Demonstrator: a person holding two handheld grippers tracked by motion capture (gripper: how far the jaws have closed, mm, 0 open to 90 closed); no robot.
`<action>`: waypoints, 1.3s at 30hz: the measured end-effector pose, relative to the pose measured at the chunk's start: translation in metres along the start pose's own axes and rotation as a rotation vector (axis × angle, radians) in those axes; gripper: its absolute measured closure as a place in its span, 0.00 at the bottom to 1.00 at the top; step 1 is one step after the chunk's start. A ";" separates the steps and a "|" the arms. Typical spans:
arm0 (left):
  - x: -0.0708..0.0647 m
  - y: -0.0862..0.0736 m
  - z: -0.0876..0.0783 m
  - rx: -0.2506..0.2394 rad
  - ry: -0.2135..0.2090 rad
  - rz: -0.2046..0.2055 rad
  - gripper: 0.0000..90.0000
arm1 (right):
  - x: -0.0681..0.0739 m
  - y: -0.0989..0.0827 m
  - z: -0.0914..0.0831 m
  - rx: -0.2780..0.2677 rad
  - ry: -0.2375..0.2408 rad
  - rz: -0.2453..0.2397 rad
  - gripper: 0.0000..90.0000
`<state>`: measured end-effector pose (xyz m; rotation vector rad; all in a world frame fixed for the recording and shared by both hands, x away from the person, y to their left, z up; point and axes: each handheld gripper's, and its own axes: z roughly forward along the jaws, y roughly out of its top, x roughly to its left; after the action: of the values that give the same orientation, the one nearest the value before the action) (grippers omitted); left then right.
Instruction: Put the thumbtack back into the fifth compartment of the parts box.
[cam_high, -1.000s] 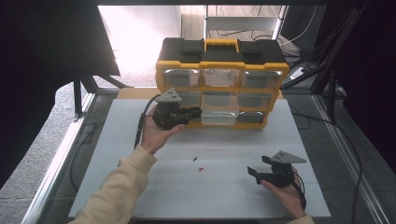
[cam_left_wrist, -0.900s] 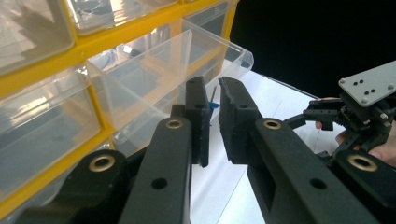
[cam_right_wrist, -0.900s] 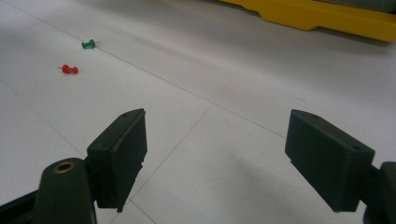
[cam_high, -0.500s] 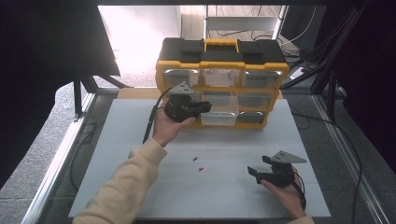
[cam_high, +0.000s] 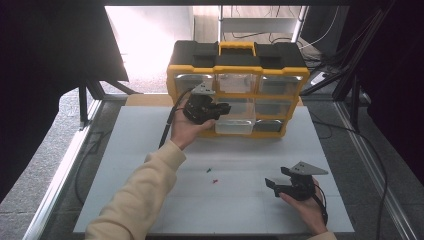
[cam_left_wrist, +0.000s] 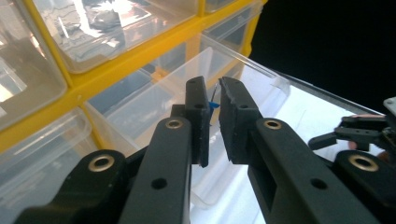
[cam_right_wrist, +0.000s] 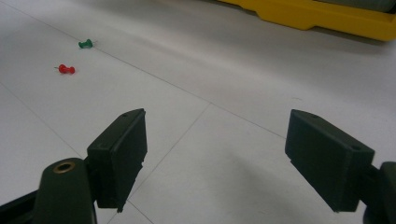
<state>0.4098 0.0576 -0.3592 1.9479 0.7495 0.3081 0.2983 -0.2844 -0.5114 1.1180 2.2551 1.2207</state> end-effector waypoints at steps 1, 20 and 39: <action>0.001 0.000 0.002 0.003 0.003 -0.005 0.90 | 0.000 0.000 0.000 0.000 -0.001 0.000 0.24; 0.001 -0.004 -0.011 -0.038 0.012 0.022 0.35 | 0.000 -0.001 -0.001 -0.002 -0.002 0.003 0.23; -0.005 -0.056 -0.049 0.011 0.023 0.046 0.24 | 0.000 -0.001 0.000 0.005 -0.010 -0.001 0.23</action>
<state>0.3601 0.1079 -0.3841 1.9770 0.7231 0.3552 0.2982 -0.2847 -0.5123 1.1227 2.2517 1.2075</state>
